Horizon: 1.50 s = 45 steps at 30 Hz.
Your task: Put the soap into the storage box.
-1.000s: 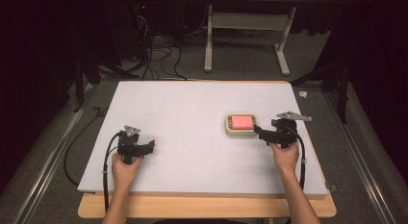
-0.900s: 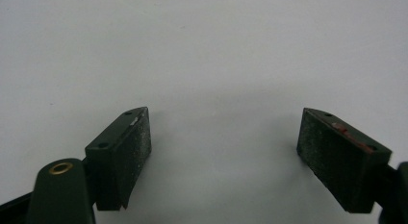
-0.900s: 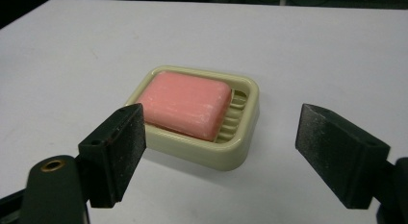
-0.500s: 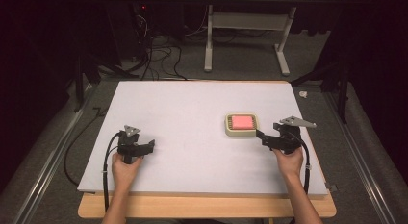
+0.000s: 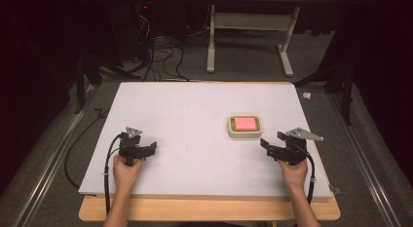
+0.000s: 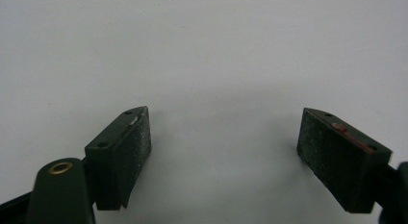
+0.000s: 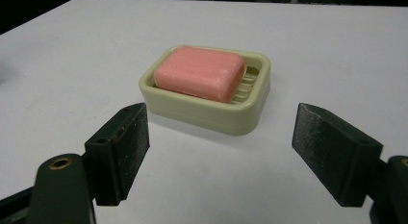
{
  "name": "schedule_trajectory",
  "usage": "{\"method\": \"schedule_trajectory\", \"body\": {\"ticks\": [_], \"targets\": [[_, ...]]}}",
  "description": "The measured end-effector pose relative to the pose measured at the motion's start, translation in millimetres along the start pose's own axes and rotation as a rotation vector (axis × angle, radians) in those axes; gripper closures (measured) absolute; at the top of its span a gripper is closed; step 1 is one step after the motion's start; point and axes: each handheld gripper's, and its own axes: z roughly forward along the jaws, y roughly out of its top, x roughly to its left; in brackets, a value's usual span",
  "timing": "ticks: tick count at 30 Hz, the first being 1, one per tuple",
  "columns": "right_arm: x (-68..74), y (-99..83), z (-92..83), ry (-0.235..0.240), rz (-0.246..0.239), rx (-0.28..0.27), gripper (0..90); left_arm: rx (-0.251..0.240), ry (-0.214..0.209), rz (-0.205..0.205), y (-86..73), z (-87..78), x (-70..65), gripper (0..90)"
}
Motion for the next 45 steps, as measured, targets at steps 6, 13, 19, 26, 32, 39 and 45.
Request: {"method": "schedule_trajectory", "body": {"ticks": [6,13,19,26,32,39,45], "targets": [[1.2,-6.5,1.3,0.002,0.008,0.005,21.8,-0.001,0.001,0.004,-0.1,-0.1,0.0,19.8],[4.1,-8.7,-1.2,0.0,0.01,0.012,21.9,0.0,0.0,-0.001,0.0,0.0,0.1,19.8],[4.6,-15.9,-4.2,-0.003,0.005,0.026,22.6,-0.001,0.0,-0.002,0.0,0.0,0.0,19.8],[5.5,-24.6,-0.5,0.002,0.013,0.049,23.0,-0.001,0.0,-0.002,0.0,0.0,0.0,19.8],[7.8,-29.5,2.0,-0.001,0.005,0.069,23.8,-0.001,0.0,-0.002,0.0,0.0,0.0,19.8],[9.0,-33.4,4.4,-0.01,-0.003,0.092,24.9,-0.001,0.0,-0.002,0.0,0.0,0.1,19.8],[9.9,-35.2,6.7,-0.032,-0.031,0.111,25.7,-0.001,0.0,-0.002,-0.1,0.0,0.0,19.8]]}}
